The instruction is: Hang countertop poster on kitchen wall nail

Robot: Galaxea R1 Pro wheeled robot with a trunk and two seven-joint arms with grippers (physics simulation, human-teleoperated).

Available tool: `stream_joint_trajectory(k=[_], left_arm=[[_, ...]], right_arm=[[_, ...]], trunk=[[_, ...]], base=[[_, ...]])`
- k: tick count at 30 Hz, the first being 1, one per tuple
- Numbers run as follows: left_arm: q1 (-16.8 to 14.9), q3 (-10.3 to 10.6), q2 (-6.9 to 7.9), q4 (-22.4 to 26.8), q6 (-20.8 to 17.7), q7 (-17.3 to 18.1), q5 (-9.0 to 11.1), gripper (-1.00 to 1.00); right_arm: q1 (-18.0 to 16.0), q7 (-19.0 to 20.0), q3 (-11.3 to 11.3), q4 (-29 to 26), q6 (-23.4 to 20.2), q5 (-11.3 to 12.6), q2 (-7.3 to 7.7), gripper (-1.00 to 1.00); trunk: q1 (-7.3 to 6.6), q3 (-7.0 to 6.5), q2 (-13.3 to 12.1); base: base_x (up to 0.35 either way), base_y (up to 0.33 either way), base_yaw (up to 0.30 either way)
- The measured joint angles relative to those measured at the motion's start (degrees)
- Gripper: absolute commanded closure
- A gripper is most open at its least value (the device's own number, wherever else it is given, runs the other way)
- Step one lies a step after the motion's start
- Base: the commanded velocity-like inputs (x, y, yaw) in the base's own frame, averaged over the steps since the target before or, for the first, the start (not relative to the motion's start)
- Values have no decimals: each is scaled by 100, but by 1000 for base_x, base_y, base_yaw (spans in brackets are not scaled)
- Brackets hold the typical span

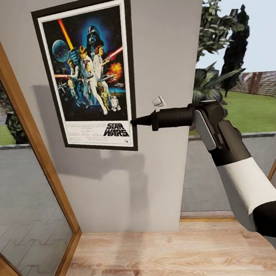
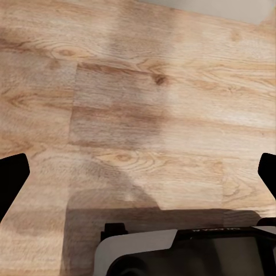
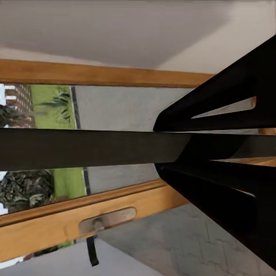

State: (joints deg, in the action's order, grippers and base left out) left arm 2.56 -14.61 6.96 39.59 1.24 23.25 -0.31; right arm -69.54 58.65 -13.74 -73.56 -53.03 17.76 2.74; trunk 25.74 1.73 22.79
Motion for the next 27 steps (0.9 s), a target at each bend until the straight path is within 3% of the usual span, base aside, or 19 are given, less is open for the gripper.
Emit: stream_joint_trajectory(k=[27], left_arm=[[0,-3,28,0,-5,0,0,-100]], right_arm=[[0,8,-26,-55,26,1,14,100]], trunk=[[0,0,0]], base=[[26,0,0]])
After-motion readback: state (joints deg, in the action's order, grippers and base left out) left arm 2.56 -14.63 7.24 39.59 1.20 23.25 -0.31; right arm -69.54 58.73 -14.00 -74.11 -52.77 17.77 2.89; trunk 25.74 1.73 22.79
